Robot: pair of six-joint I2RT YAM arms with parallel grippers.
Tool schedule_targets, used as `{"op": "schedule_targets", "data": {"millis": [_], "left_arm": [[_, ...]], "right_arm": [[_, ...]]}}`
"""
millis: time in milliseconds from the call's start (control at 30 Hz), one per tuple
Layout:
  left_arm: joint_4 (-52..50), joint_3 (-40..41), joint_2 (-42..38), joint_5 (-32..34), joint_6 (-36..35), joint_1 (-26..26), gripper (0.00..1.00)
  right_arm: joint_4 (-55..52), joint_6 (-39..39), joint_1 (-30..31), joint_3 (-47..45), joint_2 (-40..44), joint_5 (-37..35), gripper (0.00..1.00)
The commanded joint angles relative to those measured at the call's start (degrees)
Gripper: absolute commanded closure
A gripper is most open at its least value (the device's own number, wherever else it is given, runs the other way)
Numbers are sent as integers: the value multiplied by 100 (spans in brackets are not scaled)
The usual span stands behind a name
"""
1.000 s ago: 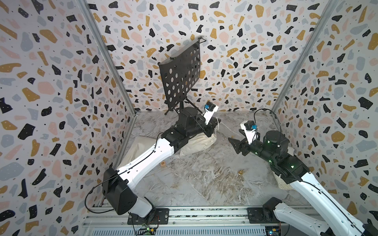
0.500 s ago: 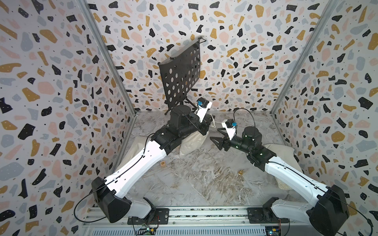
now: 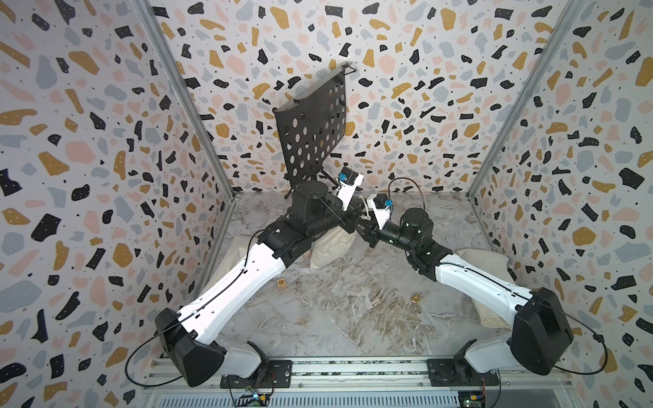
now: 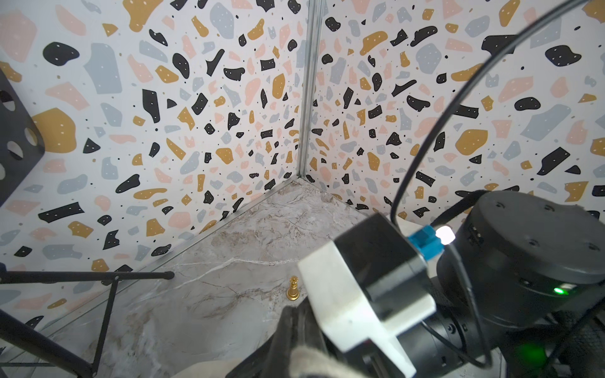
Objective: Close the soil bag
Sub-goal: Frap the soil bag at the center of the board.
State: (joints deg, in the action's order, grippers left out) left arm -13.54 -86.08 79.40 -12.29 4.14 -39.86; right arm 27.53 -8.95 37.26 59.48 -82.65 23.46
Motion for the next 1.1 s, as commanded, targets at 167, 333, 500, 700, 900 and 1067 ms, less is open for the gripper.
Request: {"op": "schedule_targets", "data": {"millis": [167, 333, 500, 700, 900, 1067], "left_arm": [[-273, -1067, -567, -176, 271, 85, 100], [-475, -1737, -671, -279, 361, 151, 100], [-726, -2582, -498, -300, 300, 189, 100], [-968, -3166, -129, -276, 243, 197, 100], [-896, -2723, -234, 19, 101, 236, 100], [-705, -2148, -319, 107, 202, 406, 100]], "right_arm": [[195, 550, -6, -463, -723, -945, 92], [156, 612, -126, -635, -1301, -1256, 92], [-225, 958, -134, -570, -1592, -1489, 89], [-439, 1303, -136, -574, -1591, -1846, 86], [-459, 1504, -148, -669, -1571, -2013, 82], [-194, 1561, -129, -921, -1215, -1705, 77]]}}
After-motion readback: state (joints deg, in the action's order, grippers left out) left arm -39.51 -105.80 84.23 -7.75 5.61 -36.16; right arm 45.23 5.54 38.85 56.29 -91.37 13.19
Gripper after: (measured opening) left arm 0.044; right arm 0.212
